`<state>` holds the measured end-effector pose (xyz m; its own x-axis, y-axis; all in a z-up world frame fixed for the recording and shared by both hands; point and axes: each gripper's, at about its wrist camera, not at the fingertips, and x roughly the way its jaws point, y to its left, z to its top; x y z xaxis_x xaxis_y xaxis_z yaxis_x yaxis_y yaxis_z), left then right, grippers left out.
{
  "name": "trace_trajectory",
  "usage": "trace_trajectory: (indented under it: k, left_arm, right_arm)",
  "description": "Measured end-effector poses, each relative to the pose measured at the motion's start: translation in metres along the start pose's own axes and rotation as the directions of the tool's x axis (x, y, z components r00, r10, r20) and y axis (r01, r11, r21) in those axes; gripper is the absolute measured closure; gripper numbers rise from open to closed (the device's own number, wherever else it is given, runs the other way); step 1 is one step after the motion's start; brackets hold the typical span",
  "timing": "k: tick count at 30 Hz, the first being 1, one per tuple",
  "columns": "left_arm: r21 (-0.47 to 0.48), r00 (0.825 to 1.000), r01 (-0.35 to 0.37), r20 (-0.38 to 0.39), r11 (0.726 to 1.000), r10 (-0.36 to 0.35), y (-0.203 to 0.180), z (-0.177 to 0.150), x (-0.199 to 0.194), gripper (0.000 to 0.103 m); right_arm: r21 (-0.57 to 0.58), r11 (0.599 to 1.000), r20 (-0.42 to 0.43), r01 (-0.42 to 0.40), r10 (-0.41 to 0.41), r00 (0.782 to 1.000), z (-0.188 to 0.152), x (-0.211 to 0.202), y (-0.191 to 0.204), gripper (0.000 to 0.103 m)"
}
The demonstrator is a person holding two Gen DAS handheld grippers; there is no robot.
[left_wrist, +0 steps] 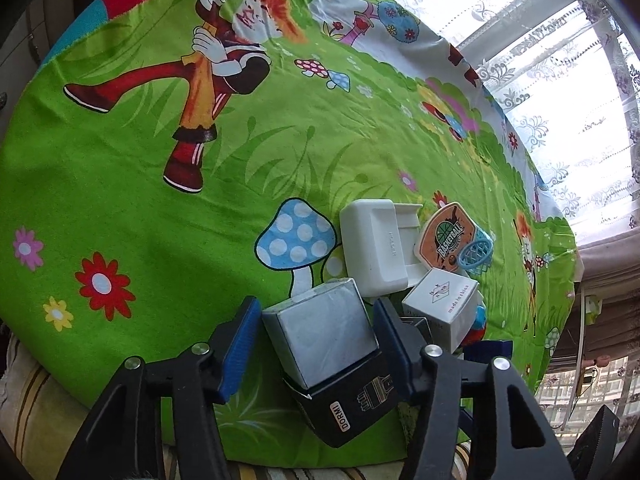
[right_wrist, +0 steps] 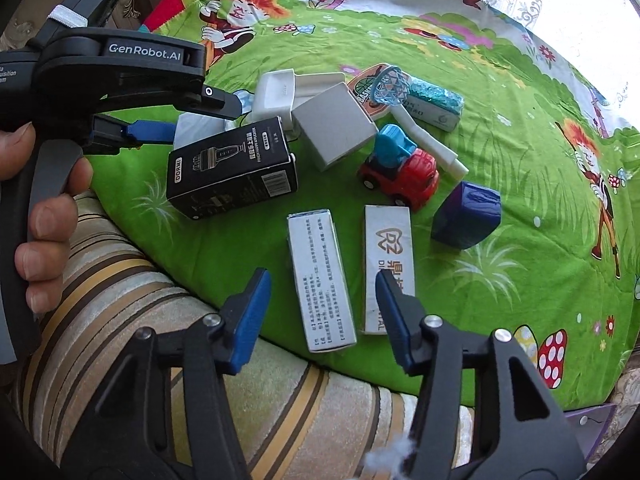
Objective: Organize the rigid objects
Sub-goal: 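Grasp a grey-white box with the left tool while the right tool grasps a tall white medicine box, then carry both boxes into the purple box and open both tools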
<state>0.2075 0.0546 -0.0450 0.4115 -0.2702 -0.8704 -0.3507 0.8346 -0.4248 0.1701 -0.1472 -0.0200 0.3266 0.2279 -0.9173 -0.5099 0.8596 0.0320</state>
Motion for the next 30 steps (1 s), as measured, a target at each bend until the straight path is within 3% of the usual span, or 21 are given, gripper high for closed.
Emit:
trace_trajectory:
  k: [9, 25, 30]
  left_arm:
    - [0.013, 0.997, 0.028, 0.066, 1.0, -0.029, 0.007, -0.009, -0.012, 0.046]
    - [0.047, 0.97, 0.067, 0.231, 0.997, -0.077, 0.004, -0.038, -0.069, 0.047]
    - [0.077, 0.966, 0.094, 0.234, 0.993, -0.11, -0.006, -0.058, -0.08, 0.047]
  right_arm:
    - [-0.008, 0.999, -0.021, -0.04, 0.04, 0.999, -0.004, 0.009, 0.003, 0.075]
    - [0.025, 1.0, 0.09, -0.016, 0.013, 0.996, -0.019, -0.033, 0.001, 0.075]
    - [0.044, 0.999, 0.119, 0.006, -0.011, 0.993, -0.029, -0.05, -0.001, 0.075]
